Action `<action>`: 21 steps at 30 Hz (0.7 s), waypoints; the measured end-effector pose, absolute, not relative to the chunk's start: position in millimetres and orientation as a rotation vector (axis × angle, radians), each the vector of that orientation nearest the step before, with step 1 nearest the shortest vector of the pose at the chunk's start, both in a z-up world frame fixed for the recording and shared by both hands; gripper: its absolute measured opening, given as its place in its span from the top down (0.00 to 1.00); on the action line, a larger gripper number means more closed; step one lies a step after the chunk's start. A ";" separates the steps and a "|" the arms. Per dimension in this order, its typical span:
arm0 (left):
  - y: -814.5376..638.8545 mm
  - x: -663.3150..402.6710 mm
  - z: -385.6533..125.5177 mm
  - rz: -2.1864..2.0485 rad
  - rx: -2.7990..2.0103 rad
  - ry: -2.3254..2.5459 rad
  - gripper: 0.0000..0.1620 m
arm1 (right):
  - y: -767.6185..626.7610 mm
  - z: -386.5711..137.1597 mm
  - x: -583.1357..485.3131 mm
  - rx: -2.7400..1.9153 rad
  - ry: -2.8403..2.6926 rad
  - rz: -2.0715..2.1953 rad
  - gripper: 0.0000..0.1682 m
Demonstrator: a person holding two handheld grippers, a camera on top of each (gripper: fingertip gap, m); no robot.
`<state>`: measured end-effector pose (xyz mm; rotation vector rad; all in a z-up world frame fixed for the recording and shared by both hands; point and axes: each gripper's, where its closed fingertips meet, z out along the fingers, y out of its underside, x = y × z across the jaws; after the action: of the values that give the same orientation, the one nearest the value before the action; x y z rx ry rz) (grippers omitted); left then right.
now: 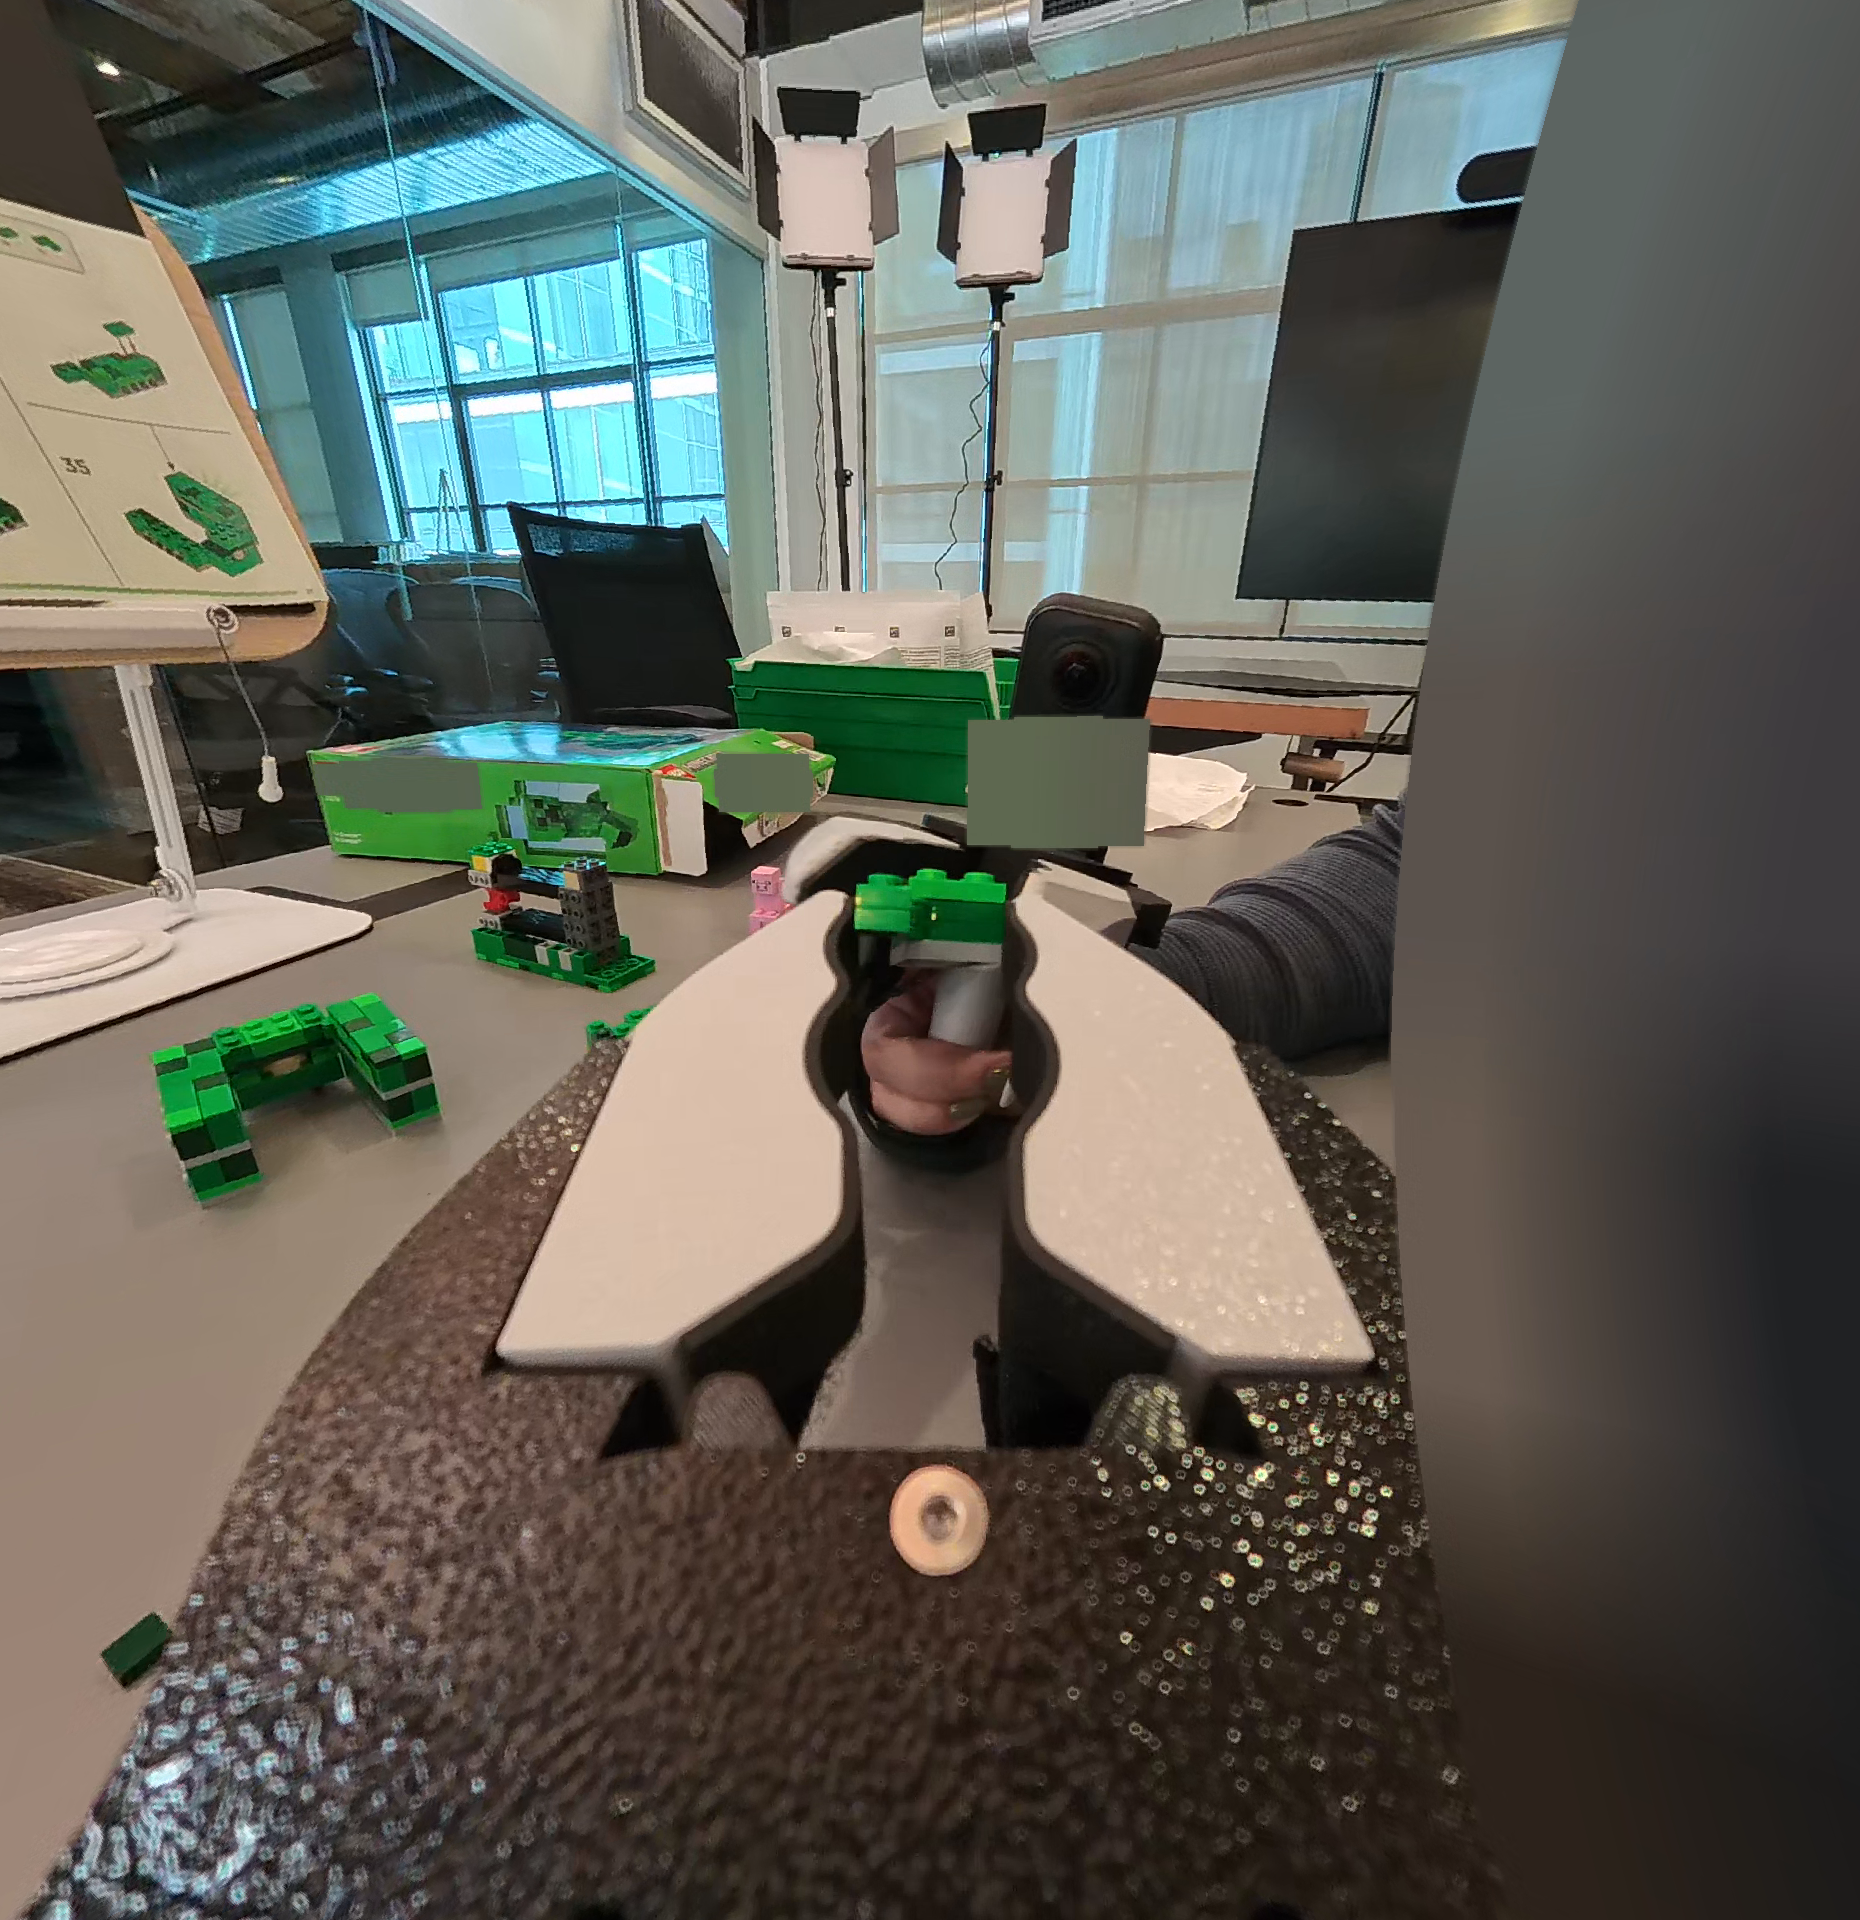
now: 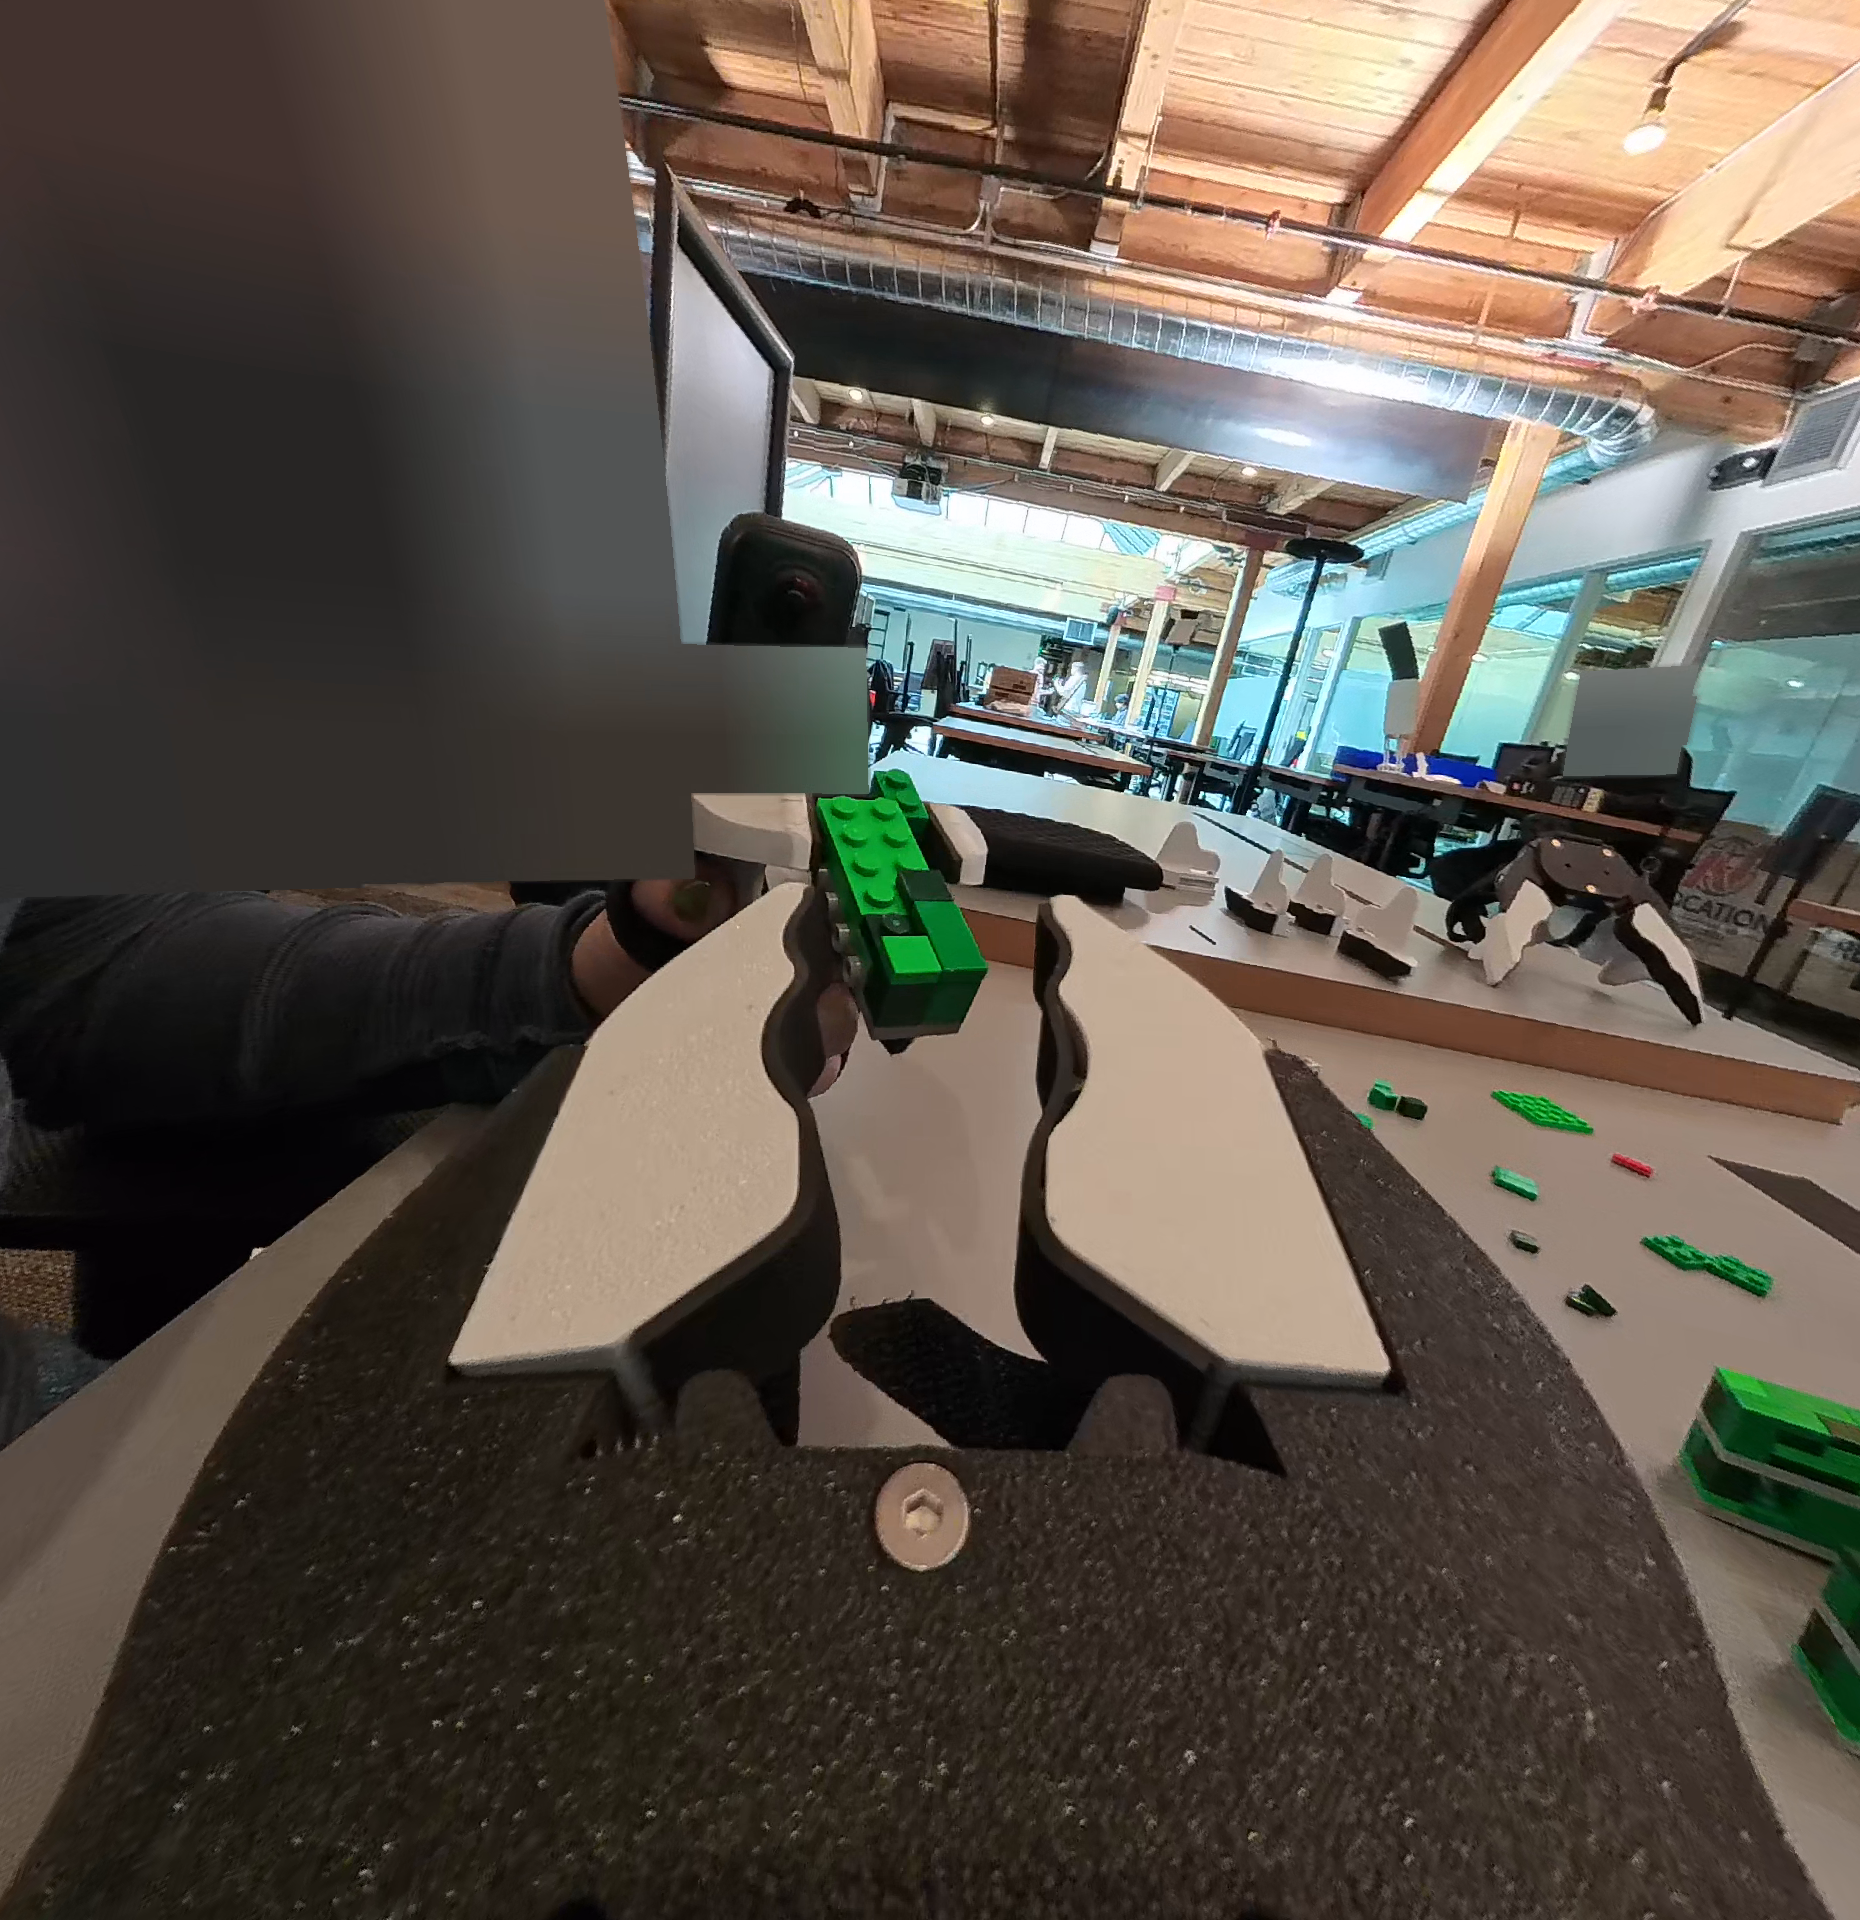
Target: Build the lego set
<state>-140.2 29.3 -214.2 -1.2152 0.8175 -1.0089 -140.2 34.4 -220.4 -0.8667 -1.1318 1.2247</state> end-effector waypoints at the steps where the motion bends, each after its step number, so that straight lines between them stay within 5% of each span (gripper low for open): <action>1: 29.4 -140.4 -214.0 -1.007 -1.214 0.816 0.85 | 34.0 -220.4 -140.2 -0.865 -1.133 1.224 0.78; 21: 28.9 -141.9 -212.4 -1.005 -1.204 0.802 0.84 | 31.6 -221.8 -141.0 -0.864 -1.158 1.240 0.84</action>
<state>-141.9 28.9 -212.4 -1.2041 0.8022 -1.0054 -141.0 31.6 -221.8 -0.8641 -1.1577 1.2399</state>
